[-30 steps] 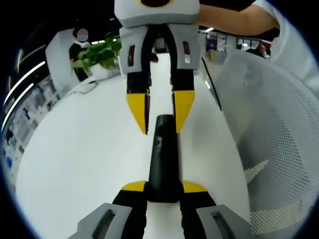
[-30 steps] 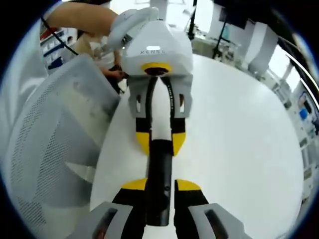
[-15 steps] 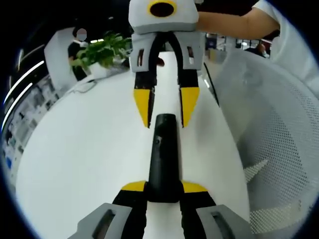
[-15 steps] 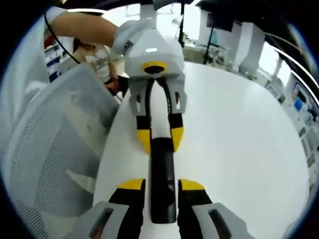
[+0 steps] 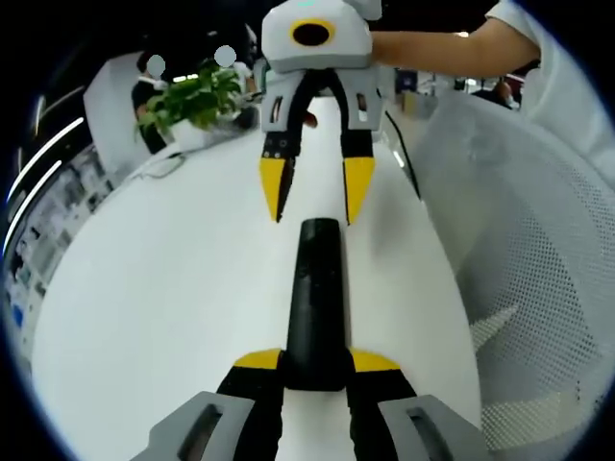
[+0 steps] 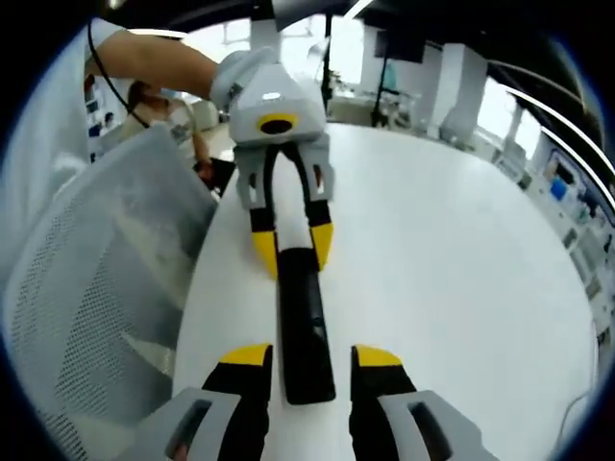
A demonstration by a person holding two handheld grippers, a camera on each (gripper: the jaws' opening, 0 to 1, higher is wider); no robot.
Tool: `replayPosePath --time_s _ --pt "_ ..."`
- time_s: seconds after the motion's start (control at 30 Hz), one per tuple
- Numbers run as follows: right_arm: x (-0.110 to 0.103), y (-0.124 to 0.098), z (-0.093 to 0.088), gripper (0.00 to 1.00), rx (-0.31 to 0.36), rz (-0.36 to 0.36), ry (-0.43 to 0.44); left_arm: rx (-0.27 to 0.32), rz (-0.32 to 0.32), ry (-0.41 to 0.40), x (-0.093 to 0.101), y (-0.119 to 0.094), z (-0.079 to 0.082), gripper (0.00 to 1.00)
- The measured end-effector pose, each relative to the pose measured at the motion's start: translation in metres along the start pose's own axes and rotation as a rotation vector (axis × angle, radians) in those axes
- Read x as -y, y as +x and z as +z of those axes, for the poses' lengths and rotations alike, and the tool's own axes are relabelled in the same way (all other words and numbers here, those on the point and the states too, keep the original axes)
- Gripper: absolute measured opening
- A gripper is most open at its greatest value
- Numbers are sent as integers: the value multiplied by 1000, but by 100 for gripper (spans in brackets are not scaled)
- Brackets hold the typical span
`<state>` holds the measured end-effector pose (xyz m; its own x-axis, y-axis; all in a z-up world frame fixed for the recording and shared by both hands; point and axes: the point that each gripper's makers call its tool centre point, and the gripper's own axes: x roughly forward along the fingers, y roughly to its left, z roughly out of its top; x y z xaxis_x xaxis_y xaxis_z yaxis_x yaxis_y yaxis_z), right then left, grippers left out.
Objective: Press the specified remote control buttons in sequence, fully releasing each button before pressing the next.
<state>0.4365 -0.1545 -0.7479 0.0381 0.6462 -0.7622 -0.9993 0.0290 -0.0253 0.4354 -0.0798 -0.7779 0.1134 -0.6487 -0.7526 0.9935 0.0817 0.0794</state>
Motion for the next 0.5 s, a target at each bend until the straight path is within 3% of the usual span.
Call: replayPosePath --time_s 0.5 --pt "-3 5 -14 32 35 -6 2 -12 1 -6 0 0 -1 24"
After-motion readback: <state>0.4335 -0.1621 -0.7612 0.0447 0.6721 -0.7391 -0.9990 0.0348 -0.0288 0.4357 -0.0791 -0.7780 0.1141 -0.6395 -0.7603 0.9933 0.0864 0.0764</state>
